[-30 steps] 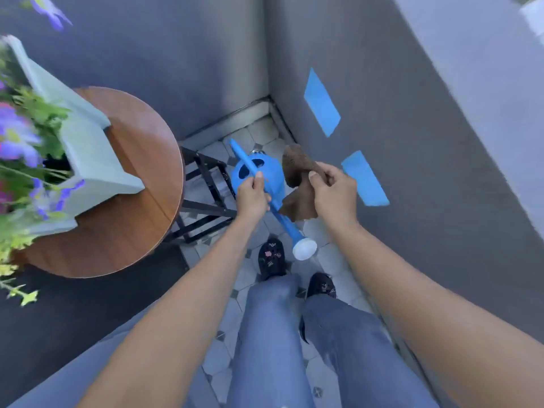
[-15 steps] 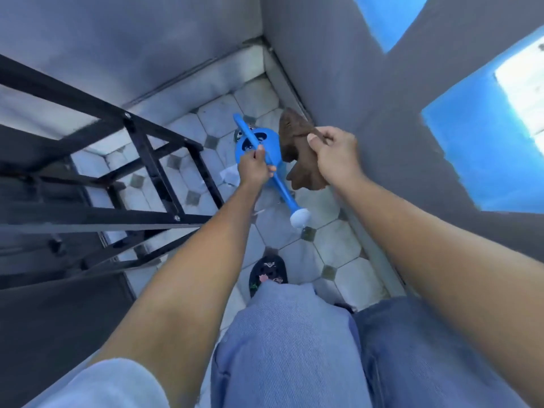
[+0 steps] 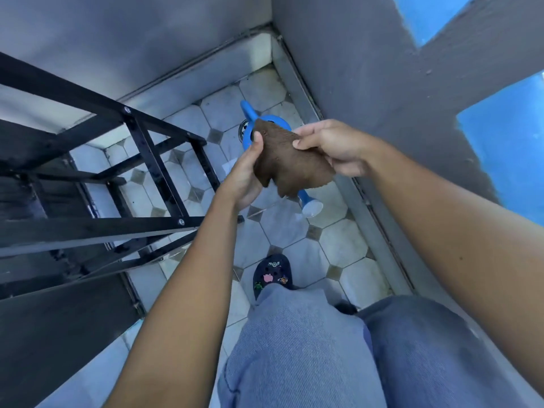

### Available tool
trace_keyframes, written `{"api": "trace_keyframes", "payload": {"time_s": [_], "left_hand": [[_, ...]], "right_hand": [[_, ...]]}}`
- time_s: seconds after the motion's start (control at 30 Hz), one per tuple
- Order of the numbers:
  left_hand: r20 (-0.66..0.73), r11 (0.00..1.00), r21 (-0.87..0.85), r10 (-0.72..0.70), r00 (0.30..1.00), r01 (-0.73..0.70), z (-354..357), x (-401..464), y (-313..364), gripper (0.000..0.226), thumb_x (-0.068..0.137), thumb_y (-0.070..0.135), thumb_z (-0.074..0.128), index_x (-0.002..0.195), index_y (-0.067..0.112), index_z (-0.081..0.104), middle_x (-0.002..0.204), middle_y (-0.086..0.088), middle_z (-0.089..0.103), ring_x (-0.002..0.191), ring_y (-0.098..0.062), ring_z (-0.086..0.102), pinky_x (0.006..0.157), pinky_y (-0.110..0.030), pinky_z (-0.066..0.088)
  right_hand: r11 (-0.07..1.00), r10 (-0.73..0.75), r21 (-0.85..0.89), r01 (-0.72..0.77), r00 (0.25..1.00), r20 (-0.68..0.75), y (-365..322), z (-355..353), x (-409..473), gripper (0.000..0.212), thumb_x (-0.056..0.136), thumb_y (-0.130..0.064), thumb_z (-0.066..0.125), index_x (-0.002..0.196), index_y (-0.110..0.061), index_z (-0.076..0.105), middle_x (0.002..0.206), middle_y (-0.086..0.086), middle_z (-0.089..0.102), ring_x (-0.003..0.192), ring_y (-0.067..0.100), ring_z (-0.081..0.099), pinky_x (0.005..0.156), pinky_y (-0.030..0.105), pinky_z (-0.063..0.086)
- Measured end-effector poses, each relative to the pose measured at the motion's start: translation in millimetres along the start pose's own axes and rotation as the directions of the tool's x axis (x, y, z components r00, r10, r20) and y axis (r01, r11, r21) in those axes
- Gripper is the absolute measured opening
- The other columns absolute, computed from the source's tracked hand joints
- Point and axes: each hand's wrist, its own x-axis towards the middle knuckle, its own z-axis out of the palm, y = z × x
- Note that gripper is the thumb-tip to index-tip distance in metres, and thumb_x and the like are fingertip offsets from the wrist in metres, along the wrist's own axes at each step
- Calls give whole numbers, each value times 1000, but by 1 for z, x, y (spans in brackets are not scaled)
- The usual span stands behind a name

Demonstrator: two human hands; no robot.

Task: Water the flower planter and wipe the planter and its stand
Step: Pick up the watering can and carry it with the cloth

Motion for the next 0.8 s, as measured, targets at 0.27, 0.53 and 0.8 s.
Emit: {"api": "trace_keyframes", "payload": {"time_s": [0.27,0.53,0.8], "left_hand": [[-394,993,-81,49,918,-87,-18,0,2,32,91,17,67,118,-1,62,117,-18,69,104,-26,69,86,-37,59],[-660,905,386,133,740,181,-19,52,-5,82,88,39,67,150,9,23,149,-16,41,132,-30,49,105,-41,46],[-266,434,892,281,922,125,-27,55,-16,63,99,25,48,155,13,22,151,-14,41,135,-30,43,110,-39,38]], "right_hand": [[921,-74,-390,-17,973,-218,-25,-9,32,37,77,20,65,97,-11,66,89,9,66,81,19,63,58,18,53],[675,-487,-733,79,795,-362,-30,20,116,41,84,-1,51,118,-16,67,121,8,65,106,21,61,93,27,49],[703,-227,-711,9,950,-213,44,14,114,49,103,-23,39,152,-26,40,142,13,56,124,29,57,103,27,44]]}}
